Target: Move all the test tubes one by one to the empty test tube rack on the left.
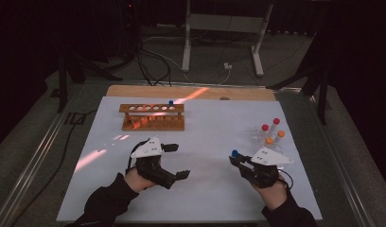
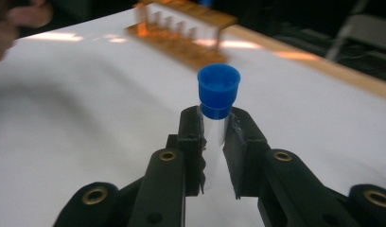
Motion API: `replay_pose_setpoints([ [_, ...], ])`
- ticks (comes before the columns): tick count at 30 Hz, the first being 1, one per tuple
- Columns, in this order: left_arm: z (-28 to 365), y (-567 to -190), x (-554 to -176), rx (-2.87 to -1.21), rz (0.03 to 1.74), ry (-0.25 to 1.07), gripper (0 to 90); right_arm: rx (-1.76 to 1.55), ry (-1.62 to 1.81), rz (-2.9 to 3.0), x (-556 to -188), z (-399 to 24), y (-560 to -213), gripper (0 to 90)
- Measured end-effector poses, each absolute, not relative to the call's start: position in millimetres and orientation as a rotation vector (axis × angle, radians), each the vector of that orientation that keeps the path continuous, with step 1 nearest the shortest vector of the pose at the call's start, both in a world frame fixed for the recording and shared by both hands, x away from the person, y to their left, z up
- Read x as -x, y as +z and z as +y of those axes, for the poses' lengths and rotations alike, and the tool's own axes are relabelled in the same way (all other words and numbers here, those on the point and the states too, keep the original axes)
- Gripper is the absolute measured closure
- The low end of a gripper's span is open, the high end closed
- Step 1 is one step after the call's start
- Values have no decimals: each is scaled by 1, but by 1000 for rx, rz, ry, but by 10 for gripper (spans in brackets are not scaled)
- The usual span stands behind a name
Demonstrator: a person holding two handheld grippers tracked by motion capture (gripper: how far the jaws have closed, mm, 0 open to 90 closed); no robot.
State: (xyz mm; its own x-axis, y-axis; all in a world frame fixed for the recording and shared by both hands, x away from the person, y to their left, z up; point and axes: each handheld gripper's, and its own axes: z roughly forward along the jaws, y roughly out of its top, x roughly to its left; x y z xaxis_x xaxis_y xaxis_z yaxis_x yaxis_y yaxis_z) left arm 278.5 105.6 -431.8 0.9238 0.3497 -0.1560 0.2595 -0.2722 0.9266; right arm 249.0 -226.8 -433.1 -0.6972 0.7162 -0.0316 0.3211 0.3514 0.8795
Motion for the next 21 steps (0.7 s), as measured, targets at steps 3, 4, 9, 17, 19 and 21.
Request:
replay_pose_setpoints([
  [3,102,-430,-278,-1870,431,83,36,-866,1308,2273,-248,-210,-439,771],
  [4,100,-430,-278,-1873,427,87,49,-850,1312,2291,-247,-205,-440,771],
  [9,92,-427,-277,-1865,389,70,161,-793,1343,2352,-246,-185,-443,770],
  [17,80,-424,-277,-1871,336,89,353,-754,1375,2392,-244,-168,-442,770],
  [19,77,-425,-278,-1871,334,83,406,-744,1378,2395,-244,-166,-442,771],
  [21,74,-427,-278,-1886,323,88,465,-740,1378,2403,-244,-163,-442,770],
])
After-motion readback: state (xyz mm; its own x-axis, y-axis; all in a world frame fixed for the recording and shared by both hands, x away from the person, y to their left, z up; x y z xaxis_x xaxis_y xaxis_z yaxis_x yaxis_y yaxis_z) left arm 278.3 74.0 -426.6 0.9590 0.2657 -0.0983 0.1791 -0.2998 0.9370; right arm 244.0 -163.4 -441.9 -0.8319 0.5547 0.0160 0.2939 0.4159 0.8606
